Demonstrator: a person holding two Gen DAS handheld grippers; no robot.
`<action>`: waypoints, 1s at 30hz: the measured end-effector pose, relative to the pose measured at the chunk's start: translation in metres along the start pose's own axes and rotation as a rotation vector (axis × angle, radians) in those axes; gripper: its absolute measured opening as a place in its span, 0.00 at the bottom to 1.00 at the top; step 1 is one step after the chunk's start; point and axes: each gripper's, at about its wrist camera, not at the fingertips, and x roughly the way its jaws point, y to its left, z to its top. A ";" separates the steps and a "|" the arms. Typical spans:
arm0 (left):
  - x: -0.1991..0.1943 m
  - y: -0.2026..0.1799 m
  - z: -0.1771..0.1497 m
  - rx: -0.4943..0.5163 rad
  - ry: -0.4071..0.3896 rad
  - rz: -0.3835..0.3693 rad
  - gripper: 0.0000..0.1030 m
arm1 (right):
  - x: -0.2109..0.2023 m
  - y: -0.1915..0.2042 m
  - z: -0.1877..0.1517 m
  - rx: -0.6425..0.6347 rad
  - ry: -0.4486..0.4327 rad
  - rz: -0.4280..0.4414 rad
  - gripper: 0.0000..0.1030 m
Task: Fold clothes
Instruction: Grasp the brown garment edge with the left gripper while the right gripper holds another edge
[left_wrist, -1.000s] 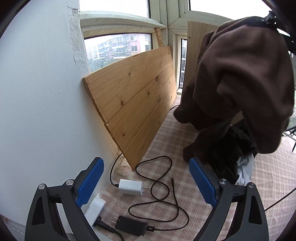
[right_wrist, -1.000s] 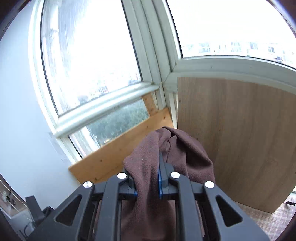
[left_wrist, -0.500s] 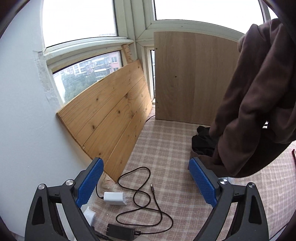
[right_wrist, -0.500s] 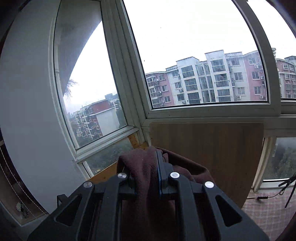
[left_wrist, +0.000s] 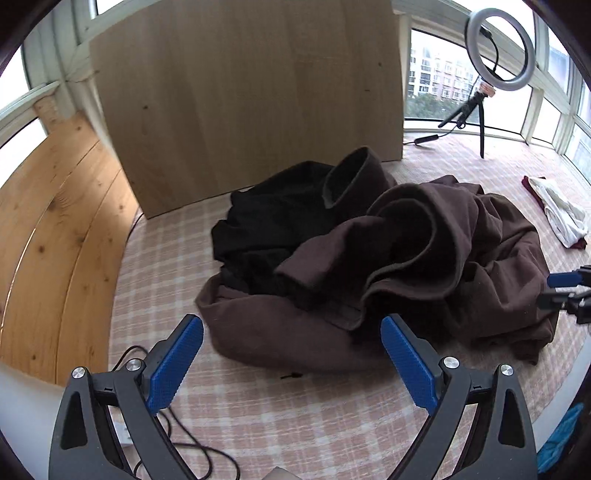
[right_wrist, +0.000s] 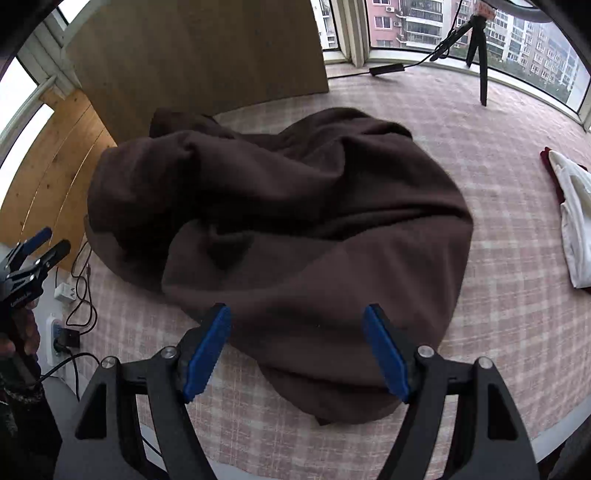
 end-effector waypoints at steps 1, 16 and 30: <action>0.006 -0.009 0.006 0.017 -0.005 -0.021 0.94 | 0.007 0.006 -0.004 -0.025 0.010 -0.025 0.71; -0.025 -0.032 0.036 0.021 -0.053 -0.163 0.02 | -0.113 -0.030 -0.016 -0.025 -0.235 0.012 0.12; -0.101 -0.105 0.010 -0.007 -0.067 0.064 0.02 | -0.133 -0.061 0.003 -0.274 -0.256 0.109 0.12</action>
